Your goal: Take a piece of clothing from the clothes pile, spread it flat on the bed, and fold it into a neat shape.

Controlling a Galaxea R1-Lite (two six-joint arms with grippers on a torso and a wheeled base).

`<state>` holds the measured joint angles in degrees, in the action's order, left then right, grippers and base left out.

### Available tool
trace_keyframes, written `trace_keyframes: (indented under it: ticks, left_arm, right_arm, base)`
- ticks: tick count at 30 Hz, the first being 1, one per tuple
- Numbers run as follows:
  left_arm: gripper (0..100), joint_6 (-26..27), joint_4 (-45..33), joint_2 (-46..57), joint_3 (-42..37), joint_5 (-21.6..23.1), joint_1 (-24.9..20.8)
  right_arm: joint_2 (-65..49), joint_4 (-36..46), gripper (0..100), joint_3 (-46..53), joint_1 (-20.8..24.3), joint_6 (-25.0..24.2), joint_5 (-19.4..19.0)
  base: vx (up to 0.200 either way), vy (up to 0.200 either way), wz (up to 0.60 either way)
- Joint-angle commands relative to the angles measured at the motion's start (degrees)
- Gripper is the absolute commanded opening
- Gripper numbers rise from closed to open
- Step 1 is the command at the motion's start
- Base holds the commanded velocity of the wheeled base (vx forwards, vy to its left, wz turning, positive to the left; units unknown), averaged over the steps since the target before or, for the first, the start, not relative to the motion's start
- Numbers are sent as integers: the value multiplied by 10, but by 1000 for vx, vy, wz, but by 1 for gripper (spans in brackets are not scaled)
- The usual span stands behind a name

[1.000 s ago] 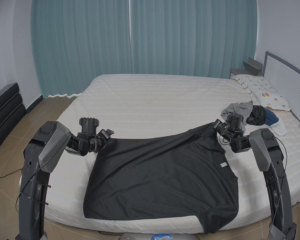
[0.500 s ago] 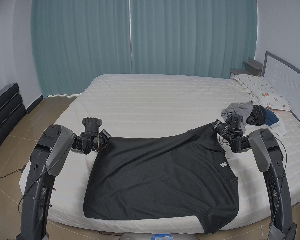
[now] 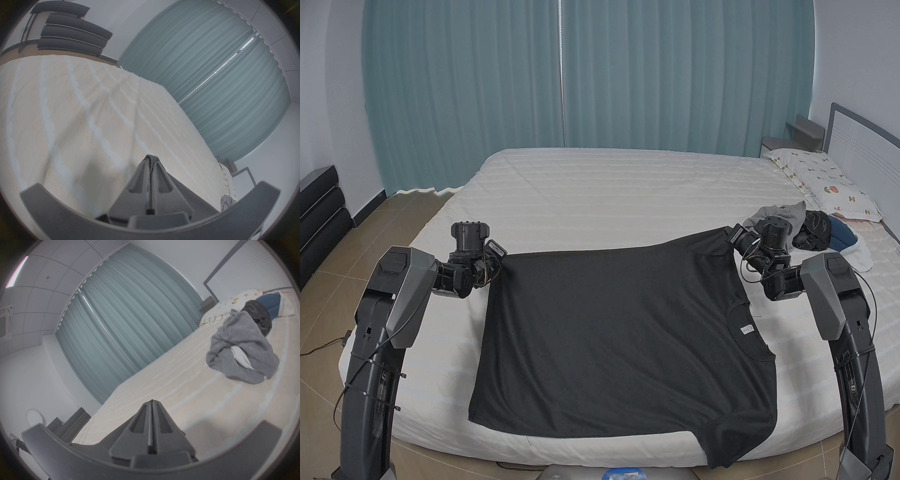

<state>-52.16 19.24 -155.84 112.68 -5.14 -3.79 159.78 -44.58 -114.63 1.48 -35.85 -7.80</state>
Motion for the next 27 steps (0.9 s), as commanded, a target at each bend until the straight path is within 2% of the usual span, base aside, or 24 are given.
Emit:
trace_keyframes:
  ticks: [1,5,19,20,21,27]
  left_arm:
    - [0,-1,4,-1,3,-2,2]
    - [0,-1,26,-13,10,-13,0]
    - [0,-3,22,-32,10,-9,0]
    - [0,-3,21,-33,9,-8,-1]
    - [100,-3,21,-34,9,-7,-1]
    - [100,-3,21,-32,5,-9,1]
  right_arm:
    - [-12,-1,0,0,-1,1,-4]
    - [5,-1,0,0,0,3,-12]
    - [61,8,0,0,1,3,-27]
    - [67,11,100,0,2,3,-26]
    - [69,11,100,0,3,3,-24]
    - [55,14,100,0,5,-10,-19]
  base:
    - [0,0,0]
    - [0,0,0]
    - [0,0,0]
    - [0,0,0]
    - [0,0,0]
    - [0,0,0]
